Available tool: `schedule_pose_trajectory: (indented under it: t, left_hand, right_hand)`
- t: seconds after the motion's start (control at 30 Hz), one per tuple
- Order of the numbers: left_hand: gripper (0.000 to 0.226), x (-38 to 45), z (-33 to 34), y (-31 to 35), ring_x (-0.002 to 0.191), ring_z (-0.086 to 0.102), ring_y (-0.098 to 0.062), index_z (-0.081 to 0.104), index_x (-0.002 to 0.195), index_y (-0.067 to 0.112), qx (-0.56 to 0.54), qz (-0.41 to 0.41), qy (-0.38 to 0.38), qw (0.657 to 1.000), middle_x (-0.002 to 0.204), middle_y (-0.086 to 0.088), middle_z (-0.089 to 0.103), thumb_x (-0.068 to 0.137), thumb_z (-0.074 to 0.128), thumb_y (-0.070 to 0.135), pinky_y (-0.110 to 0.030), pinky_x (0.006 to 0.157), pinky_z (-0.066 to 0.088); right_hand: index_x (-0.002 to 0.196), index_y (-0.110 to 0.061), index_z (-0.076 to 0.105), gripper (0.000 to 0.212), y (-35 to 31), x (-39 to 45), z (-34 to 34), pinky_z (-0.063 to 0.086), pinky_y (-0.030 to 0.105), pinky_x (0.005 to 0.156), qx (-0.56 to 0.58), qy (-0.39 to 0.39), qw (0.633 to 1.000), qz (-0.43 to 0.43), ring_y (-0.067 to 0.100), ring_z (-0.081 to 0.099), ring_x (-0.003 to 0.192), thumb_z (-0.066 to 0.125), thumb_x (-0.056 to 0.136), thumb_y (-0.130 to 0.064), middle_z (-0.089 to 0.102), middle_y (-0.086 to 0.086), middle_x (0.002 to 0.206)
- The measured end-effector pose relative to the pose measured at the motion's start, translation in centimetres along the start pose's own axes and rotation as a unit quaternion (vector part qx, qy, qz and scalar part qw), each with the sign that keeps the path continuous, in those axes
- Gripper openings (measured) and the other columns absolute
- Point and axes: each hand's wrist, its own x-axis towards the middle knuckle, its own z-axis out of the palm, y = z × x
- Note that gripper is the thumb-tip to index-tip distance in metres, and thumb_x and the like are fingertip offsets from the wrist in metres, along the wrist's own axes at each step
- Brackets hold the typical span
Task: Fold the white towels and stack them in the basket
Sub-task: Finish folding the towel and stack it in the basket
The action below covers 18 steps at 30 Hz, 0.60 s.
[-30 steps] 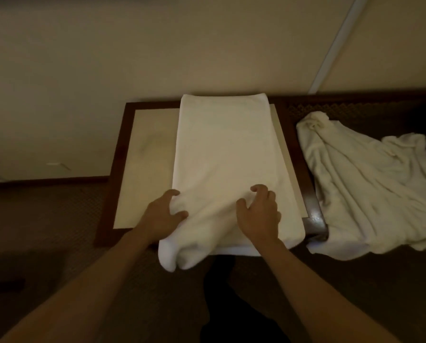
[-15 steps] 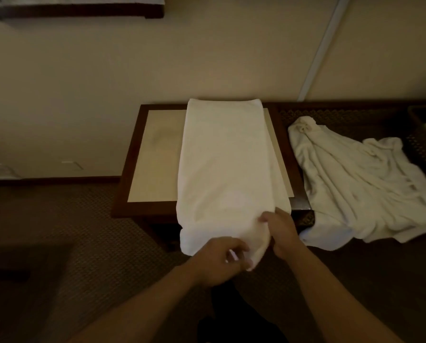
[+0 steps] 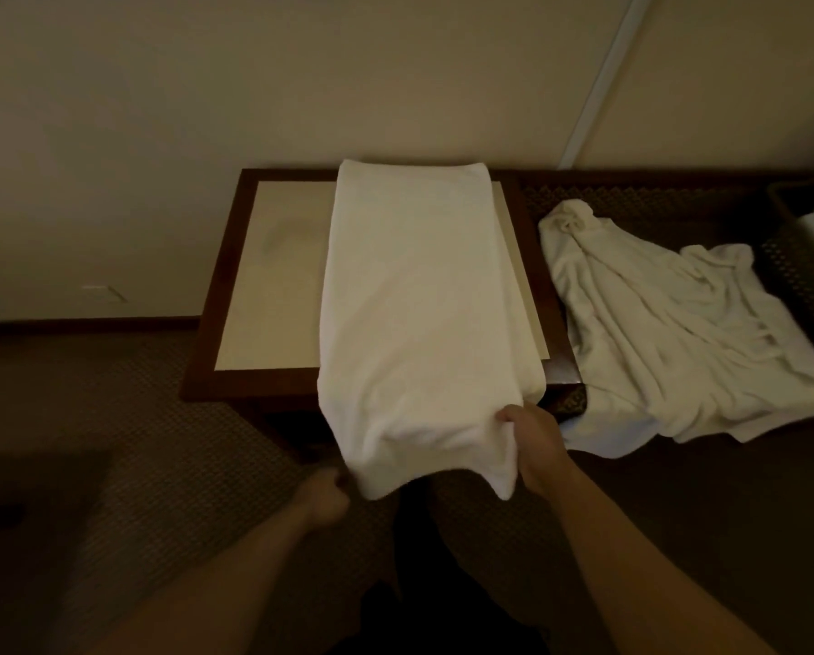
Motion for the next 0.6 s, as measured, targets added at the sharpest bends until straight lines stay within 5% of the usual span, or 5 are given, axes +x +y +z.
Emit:
schedule_pose_trajectory:
  t: [0.1, 0.23, 0.3, 0.43, 0.6]
  left_hand:
    - [0.031, 0.3, -3.1, 2.6, 0.107, 0.061, -0.023, 0.064, 0.121, 0.017, -0.226, 0.000, 0.154, 0.962, 0.120, 0.000, 0.064, 0.092, 0.052, 0.017, -0.040, 0.088, 0.049]
    - [0.044, 0.5, -5.7, 5.1, 0.110, 0.064, -0.034, 0.067, 0.116, 0.008, -0.495, -0.035, 0.126, 0.859, 0.118, -0.015, 0.068, 0.083, 0.062, 0.036, -0.047, 0.091, 0.053]
    - [0.049, -0.5, -6.3, 5.8, 0.114, 0.065, -0.029, 0.068, 0.124, 0.014, -0.546, -0.040, 0.089, 0.832, 0.120, -0.010, 0.072, 0.094, 0.057, 0.052, -0.049, 0.099, 0.051]
    - [0.051, -0.9, -7.1, 5.9, 0.116, 0.060, -0.030, 0.069, 0.100, 0.010, -0.563, -0.038, 0.074, 0.822, 0.113, -0.012, 0.071, 0.105, 0.039, 0.050, -0.050, 0.106, 0.043]
    - [0.049, -0.7, -7.2, 6.7, 0.131, 0.055, -0.025, 0.056, 0.142, 0.018, -0.578, -0.022, 0.000, 0.815, 0.138, -0.005, 0.063, 0.105, 0.039, 0.047, -0.047, 0.113, 0.040]
  right_hand:
    - [0.099, -0.006, 0.069, 0.014, -0.2, 0.5, -0.7, 0.050, 0.039, 0.084, 0.035, -0.019, 0.999, -0.011, 0.027, 0.063, 0.096, 0.059, 0.097, -0.015, 0.067, 0.012, 0.103]
    - [0.112, -0.016, 0.073, 0.018, -0.7, 0.2, -0.6, 0.054, 0.043, 0.094, 0.061, -0.069, 0.991, -0.098, 0.024, 0.070, 0.107, 0.063, 0.099, -0.021, 0.075, 0.005, 0.113]
    - [0.116, -0.009, 0.073, 0.025, -1.3, 0.0, -0.8, 0.053, 0.044, 0.096, 0.086, -0.061, 0.986, -0.129, 0.027, 0.070, 0.108, 0.065, 0.096, -0.021, 0.075, 0.009, 0.115]
    - [0.108, -0.011, 0.075, 0.016, -1.6, 1.1, -1.8, 0.052, 0.047, 0.101, 0.072, -0.012, 0.992, -0.106, 0.027, 0.068, 0.107, 0.063, 0.099, -0.018, 0.074, 0.010, 0.112]
    - [0.103, -0.021, 0.074, 0.013, -1.6, 2.2, -2.9, 0.051, 0.043, 0.100, -0.028, -0.041, 0.994, -0.102, 0.020, 0.066, 0.109, 0.061, 0.101, -0.023, 0.072, 0.004, 0.117]
